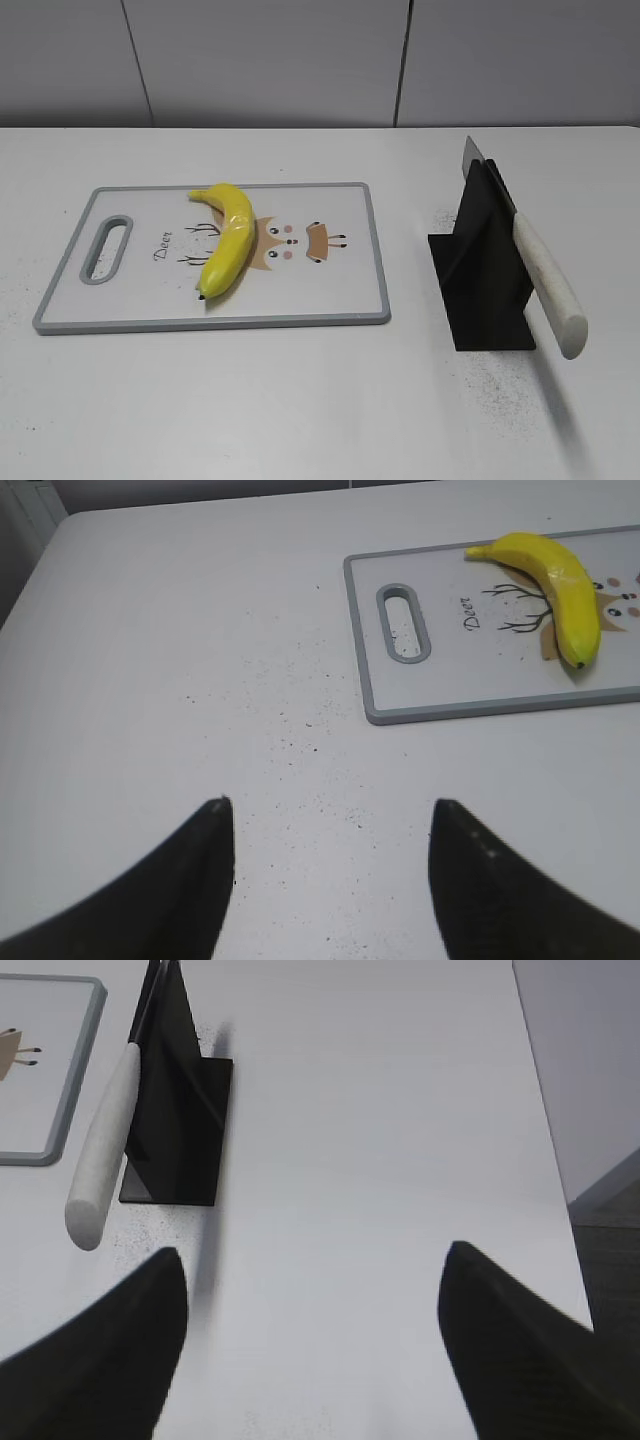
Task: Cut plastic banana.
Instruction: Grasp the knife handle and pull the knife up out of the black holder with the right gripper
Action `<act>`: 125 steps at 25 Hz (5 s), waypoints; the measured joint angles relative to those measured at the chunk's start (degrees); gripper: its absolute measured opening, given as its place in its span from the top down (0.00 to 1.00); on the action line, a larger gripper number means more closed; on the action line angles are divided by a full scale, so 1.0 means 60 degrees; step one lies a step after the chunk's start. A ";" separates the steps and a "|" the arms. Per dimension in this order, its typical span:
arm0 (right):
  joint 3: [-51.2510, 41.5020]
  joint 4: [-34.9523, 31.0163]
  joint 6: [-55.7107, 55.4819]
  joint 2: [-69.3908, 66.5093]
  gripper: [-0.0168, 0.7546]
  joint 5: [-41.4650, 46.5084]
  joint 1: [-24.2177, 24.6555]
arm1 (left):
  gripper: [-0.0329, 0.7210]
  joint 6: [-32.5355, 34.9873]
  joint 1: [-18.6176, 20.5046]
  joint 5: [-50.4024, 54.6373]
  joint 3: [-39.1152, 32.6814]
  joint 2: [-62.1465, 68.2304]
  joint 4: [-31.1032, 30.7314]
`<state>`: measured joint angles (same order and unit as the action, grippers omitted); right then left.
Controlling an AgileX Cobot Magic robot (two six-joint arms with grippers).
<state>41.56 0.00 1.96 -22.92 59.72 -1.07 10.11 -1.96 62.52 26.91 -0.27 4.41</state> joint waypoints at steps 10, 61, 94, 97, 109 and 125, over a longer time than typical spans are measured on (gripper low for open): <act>0.0170 -0.0455 -0.0011 -0.1146 0.21 -0.0420 -0.0836 | 0.19 0.0000 0.0000 0.0000 0.0000 0.0000 0.0000; 0.3649 -0.0719 -0.2716 -1.1577 0.21 0.0381 -0.3657 | 0.20 0.0000 0.0000 0.0000 0.0000 0.0000 -0.0003; 0.3310 -0.0550 -0.3381 -1.2129 0.77 -0.0014 -0.3661 | 0.21 0.0000 0.0000 0.0000 -0.0003 0.0000 -0.0003; 0.3310 -0.0559 -0.3393 -1.2129 0.77 -0.0014 -0.3661 | 0.21 0.0000 0.0000 0.0000 -0.0003 0.0000 -0.0003; 0.3310 -0.0569 -0.3580 -1.1790 0.77 -0.0002 -0.3661 | 0.23 0.0000 0.0000 0.0000 -0.0003 0.0000 -0.0011; 0.3310 -0.0325 -0.4140 -0.9751 0.77 0.0280 -0.3661 | 0.23 0.0000 0.0000 0.0000 -0.0003 0.0000 -0.0011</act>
<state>61.42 -1.95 -22.87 -81.43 61.39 -23.04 10.11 -1.96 62.52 26.89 -0.27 4.34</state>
